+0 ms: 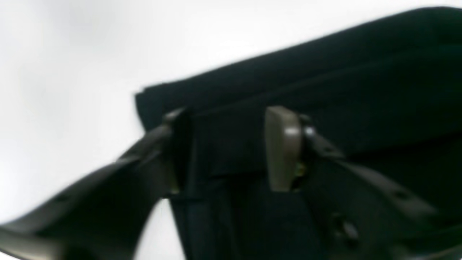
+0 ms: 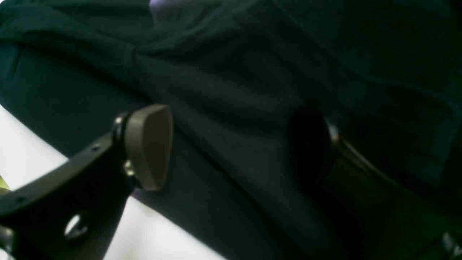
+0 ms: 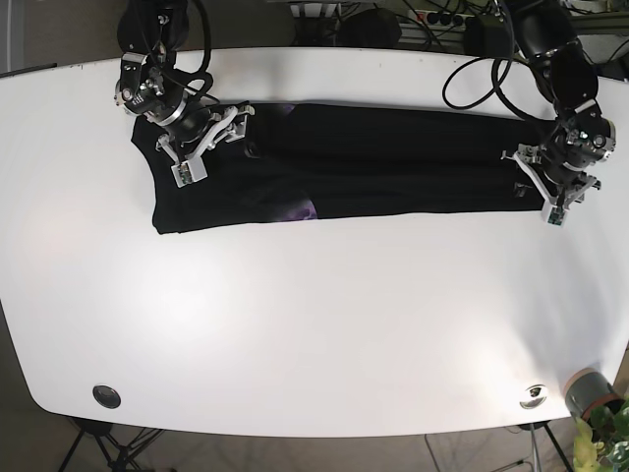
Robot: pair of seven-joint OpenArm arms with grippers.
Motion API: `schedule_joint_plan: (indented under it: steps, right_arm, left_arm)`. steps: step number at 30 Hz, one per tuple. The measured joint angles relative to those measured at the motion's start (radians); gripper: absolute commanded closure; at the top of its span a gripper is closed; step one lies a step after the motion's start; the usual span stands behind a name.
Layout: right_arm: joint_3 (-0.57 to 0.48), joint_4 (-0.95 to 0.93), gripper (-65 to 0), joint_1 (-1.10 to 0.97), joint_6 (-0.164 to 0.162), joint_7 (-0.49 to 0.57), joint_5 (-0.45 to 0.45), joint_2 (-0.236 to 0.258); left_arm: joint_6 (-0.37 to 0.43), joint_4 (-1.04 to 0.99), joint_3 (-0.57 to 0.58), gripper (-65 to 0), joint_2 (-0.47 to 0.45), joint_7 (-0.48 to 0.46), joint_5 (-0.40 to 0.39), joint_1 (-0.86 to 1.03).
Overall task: Fold the T-shirt properly
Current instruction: 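Grasp the strip's end near the left gripper with the left gripper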
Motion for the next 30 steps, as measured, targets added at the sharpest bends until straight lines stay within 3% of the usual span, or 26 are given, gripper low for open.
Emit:
schedule_joint_plan:
  steps: [4, 10, 14, 30]
  right_arm:
    - [0.0, 0.0, -48.8, 0.0, 0.0, 0.0, 0.0, 0.0]
    - [0.0, 0.0, -48.8, 0.0, 0.0, 0.0, -0.001, 0.0]
    - [0.0, -0.001, -48.8, 0.002, 0.003, 0.0, -0.001, 0.001]
    - [0.001, -0.002, -48.8, 0.008, 0.003, -0.003, -0.003, 0.001]
  left_arm:
    - [-0.003, 0.033, -0.103, -47.8, 0.029, 0.001, -0.056, -0.007]
    - [0.0, 0.009, -0.242, -48.3, -0.001, 0.182, -0.276, -0.003]
    - [0.002, -0.063, -0.275, -48.5, -0.067, 0.197, -0.391, -0.001]
    - [0.001, -0.236, -0.267, -48.5, -0.08, 0.202, -0.406, -0.004]
